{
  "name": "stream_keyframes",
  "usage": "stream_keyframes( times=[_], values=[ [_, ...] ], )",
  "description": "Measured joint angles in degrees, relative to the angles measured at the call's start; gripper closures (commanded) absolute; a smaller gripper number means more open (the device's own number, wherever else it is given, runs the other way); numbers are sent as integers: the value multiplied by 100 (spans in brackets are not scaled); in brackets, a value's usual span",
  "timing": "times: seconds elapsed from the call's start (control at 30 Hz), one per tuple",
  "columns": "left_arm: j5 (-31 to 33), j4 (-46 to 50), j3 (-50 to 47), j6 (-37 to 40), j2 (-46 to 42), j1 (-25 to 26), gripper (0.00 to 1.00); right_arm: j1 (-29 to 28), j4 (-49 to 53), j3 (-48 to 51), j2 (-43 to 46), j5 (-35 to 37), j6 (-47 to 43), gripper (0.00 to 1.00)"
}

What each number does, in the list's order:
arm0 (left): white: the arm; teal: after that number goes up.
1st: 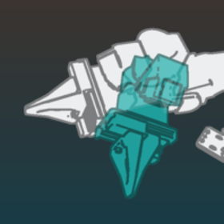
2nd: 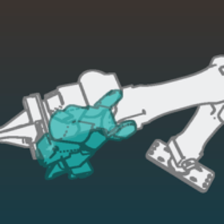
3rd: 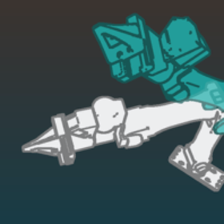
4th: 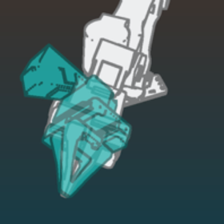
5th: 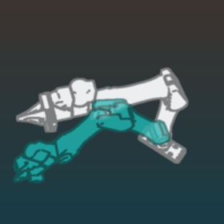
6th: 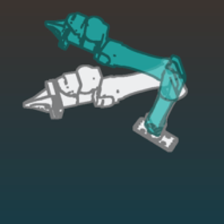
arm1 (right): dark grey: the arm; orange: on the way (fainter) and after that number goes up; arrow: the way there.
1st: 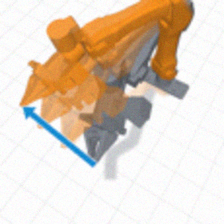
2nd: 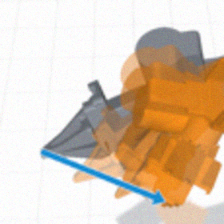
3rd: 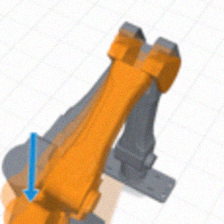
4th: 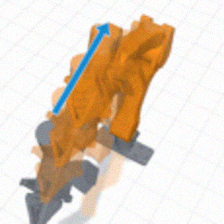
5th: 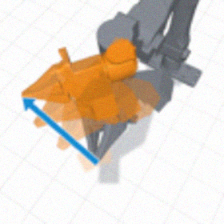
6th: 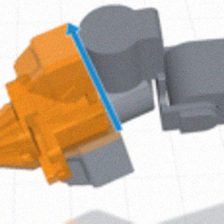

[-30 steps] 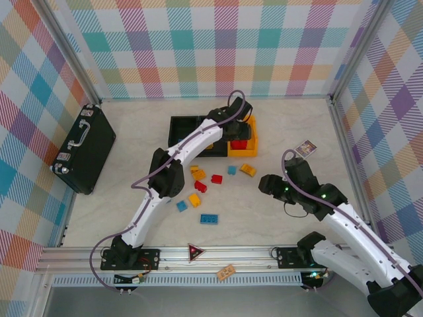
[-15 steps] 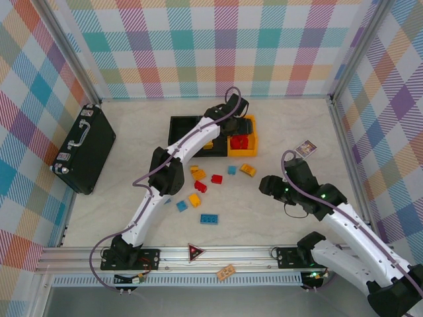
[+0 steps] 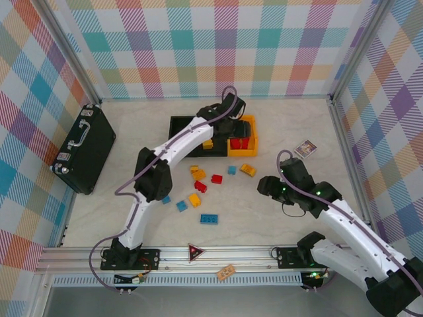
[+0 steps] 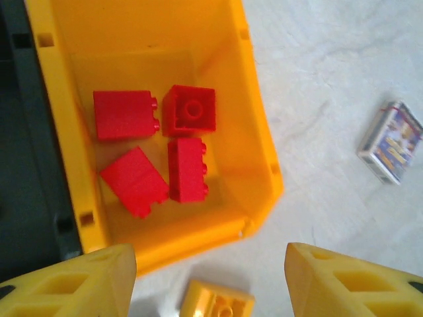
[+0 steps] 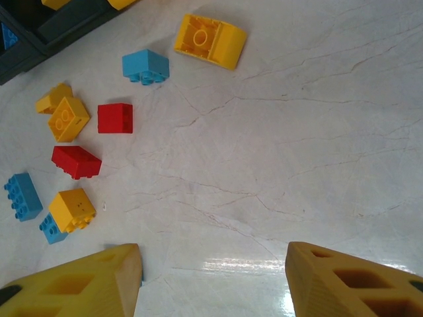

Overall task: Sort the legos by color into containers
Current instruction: Pick up the lego from the middle-left of the table.

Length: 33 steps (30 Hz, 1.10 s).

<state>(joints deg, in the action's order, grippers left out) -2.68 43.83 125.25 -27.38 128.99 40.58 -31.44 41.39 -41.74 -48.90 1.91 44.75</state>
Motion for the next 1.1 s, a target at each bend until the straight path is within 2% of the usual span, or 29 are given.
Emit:
stream_keyframes(
  times=[0.37,0.6,0.87,1.1],
  values=[
    [221,-426,-3080,-28,-2516,55,39,-15,-439,0,-444,-439,-249,40],
    [531,-483,-4900,-330,-3818,-133,38,-299,-975,-37,-758,-809,-538,40],
    [907,-284,-6172,-791,-4896,-407,39,-997,-1613,-509,-1591,-1016,-824,35],
    [1285,55,-7173,-1325,-5613,-704,33,-1565,-2024,-946,-2409,-1062,-992,34]
  ],
)
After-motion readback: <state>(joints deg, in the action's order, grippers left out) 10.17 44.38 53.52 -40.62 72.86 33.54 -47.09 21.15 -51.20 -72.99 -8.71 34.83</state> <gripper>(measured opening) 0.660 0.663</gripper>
